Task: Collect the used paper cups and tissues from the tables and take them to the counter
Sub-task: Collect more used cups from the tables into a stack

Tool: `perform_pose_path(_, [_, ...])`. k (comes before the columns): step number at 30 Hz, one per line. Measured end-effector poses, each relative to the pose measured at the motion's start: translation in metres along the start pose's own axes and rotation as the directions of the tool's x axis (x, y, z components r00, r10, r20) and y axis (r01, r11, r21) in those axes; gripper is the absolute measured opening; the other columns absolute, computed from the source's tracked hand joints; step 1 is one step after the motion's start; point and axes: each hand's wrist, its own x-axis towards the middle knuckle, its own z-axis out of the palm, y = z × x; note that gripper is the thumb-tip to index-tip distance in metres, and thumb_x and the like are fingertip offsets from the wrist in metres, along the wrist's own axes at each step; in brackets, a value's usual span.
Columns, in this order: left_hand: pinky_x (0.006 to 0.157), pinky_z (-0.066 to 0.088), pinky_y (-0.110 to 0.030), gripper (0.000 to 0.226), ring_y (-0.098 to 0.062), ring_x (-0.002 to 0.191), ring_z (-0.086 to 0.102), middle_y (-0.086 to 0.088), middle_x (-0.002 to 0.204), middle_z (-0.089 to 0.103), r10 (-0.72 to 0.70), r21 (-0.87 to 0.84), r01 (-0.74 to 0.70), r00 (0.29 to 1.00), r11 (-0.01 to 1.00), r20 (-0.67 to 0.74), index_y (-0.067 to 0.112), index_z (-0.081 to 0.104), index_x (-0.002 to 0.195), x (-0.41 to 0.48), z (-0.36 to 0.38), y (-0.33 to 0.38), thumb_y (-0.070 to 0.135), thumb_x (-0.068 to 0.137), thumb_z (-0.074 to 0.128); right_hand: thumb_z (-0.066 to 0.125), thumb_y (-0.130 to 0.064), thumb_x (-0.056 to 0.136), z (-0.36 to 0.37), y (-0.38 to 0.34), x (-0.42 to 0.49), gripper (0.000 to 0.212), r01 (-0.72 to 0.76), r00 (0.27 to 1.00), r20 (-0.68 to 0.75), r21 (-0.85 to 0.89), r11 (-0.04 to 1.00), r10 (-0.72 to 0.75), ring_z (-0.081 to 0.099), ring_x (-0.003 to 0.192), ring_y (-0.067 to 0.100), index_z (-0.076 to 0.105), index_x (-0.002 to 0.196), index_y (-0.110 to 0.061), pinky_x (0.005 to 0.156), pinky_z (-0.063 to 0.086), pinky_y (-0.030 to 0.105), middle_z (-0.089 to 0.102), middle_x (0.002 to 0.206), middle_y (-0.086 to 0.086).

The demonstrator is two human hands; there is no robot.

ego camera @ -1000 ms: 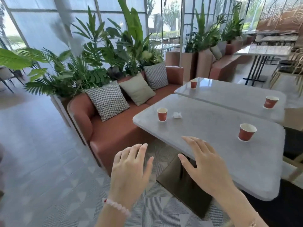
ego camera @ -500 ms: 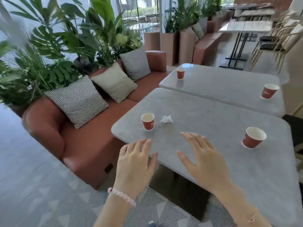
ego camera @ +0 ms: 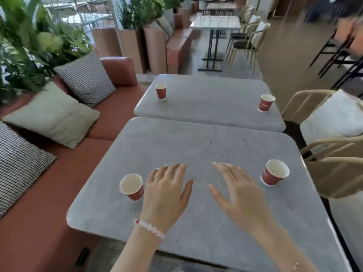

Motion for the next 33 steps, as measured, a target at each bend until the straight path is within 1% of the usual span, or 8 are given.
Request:
perform_pose_path(4, [0.081,0.051,-0.04,0.046,-0.028,0.093,0.064,-0.003,0.105,0.068,0.099,-0.015,-0.098,0.995,0.995,0.027,0.012,0.064,0.112,0.038,0.016,-0.005,0.04,0.089,0.036,0.032,-0.054,0.086,0.004,0.008,0.021,0.062,-0.101,0.995,-0.002,-0.016,0.995,0.101,0.052,0.119,0.021,0.052,0.134,-0.02,0.097,0.044,0.035,0.057,0.129,-0.005])
perform_pose_path(9, [0.079,0.051,-0.038,0.043,-0.026,0.09,0.065,-0.002,0.102,0.068,0.208,-0.045,-0.206,0.977,0.978,0.044,0.012,0.064,0.111,0.065,0.039,-0.001,0.039,0.089,0.038,0.046,-0.047,0.087,0.006,0.025,0.032,0.055,-0.217,0.976,-0.017,-0.027,0.976,0.217,0.055,0.116,0.025,0.054,0.132,-0.017,0.096,0.044,0.038,0.059,0.128,-0.001])
perform_pose_path(12, [0.079,0.05,-0.037,0.042,-0.026,0.089,0.065,-0.002,0.102,0.068,0.266,-0.063,-0.264,0.963,0.962,0.034,0.012,0.064,0.109,0.074,0.051,0.008,0.038,0.088,0.039,0.038,-0.051,0.087,0.006,0.036,0.031,0.058,-0.262,0.965,-0.036,-0.035,0.964,0.261,0.057,0.114,0.024,0.055,0.131,-0.017,0.097,0.043,0.037,0.061,0.126,-0.001])
perform_pose_path(15, [0.079,0.05,-0.037,0.04,-0.025,0.09,0.064,-0.001,0.101,0.068,0.302,-0.08,-0.299,0.953,0.951,0.033,0.013,0.064,0.108,0.079,0.059,0.02,0.038,0.088,0.041,0.037,-0.051,0.087,0.005,0.048,0.026,0.057,-0.284,0.957,-0.076,-0.035,0.958,0.281,0.06,0.11,0.024,0.057,0.128,-0.017,0.091,0.046,0.035,0.063,0.122,-0.001])
perform_pose_path(19, [0.081,0.049,-0.038,0.04,-0.024,0.092,0.064,-0.001,0.104,0.067,0.33,-0.103,-0.323,0.942,0.941,0.063,0.012,0.064,0.109,0.081,0.067,0.039,0.037,0.09,0.04,0.039,-0.051,0.088,0.002,0.068,0.018,0.055,-0.302,0.95,-0.09,-0.017,0.953,0.299,0.058,0.114,0.023,0.056,0.128,-0.017,0.094,0.045,0.035,0.062,0.123,-0.003])
perform_pose_path(24, [0.083,0.049,-0.04,0.042,-0.025,0.095,0.063,-0.002,0.107,0.067,0.343,-0.121,-0.328,0.93,0.937,0.131,0.012,0.063,0.112,0.08,0.082,0.059,0.038,0.091,0.038,0.042,-0.048,0.087,-0.003,0.092,0.007,0.054,-0.326,0.938,-0.129,-0.008,0.945,0.323,0.06,0.109,0.022,0.058,0.126,-0.015,0.089,0.049,0.035,0.064,0.12,-0.001])
perform_pose_path(27, [0.085,0.049,-0.041,0.041,-0.025,0.096,0.063,-0.002,0.108,0.067,0.355,-0.134,-0.335,0.92,0.933,0.166,0.012,0.063,0.113,0.078,0.095,0.076,0.038,0.091,0.039,0.043,-0.048,0.087,-0.004,0.111,-0.005,0.054,-0.375,0.921,-0.099,0.026,0.927,0.376,0.058,0.114,0.022,0.057,0.127,-0.014,0.092,0.049,0.038,0.062,0.124,-0.002])
perform_pose_path(33, [0.086,0.049,-0.043,0.042,-0.027,0.098,0.063,-0.005,0.109,0.067,0.34,-0.131,-0.318,0.913,0.939,0.223,0.01,0.063,0.114,0.07,0.122,0.1,0.036,0.09,0.04,0.062,-0.034,0.087,0.002,0.143,-0.024,0.047,-0.418,0.904,-0.087,0.028,0.908,0.418,0.056,0.116,0.022,0.055,0.13,-0.013,0.094,0.047,0.037,0.06,0.126,0.001])
